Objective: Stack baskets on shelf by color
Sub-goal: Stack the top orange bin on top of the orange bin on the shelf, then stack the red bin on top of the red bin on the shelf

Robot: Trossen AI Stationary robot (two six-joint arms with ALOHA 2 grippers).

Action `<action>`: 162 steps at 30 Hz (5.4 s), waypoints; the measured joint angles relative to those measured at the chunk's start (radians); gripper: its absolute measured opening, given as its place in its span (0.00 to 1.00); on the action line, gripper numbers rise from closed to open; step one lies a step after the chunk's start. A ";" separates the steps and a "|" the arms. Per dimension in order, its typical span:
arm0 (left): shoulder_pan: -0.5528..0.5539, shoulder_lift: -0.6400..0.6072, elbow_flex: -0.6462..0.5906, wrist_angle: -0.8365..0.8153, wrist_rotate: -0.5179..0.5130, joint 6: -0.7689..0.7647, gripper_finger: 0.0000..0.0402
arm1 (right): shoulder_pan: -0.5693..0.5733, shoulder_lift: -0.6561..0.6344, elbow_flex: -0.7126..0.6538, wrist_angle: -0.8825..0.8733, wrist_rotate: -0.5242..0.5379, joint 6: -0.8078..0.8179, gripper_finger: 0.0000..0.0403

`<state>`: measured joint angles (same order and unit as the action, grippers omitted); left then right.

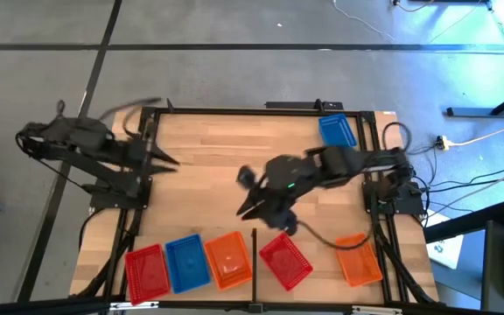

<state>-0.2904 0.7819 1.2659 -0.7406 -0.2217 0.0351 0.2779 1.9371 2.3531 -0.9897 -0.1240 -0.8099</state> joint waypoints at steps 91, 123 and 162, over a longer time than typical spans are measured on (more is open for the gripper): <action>0.224 0.143 0.000 -0.139 0.255 -0.160 0.17 | -0.030 -0.380 -0.869 -0.055 -0.014 1.823 0.19; 0.224 0.143 0.000 -0.241 0.256 -0.155 0.17 | 0.133 -0.259 -1.253 0.457 -0.069 2.171 0.19; 0.223 0.143 0.000 -0.245 0.257 -0.156 0.17 | 0.142 -0.198 -1.228 0.388 -0.053 2.166 0.19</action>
<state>-0.0669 0.9252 1.2655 -0.9852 0.0349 -0.1208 0.4202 1.7395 1.1252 -0.6014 -0.1775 1.3561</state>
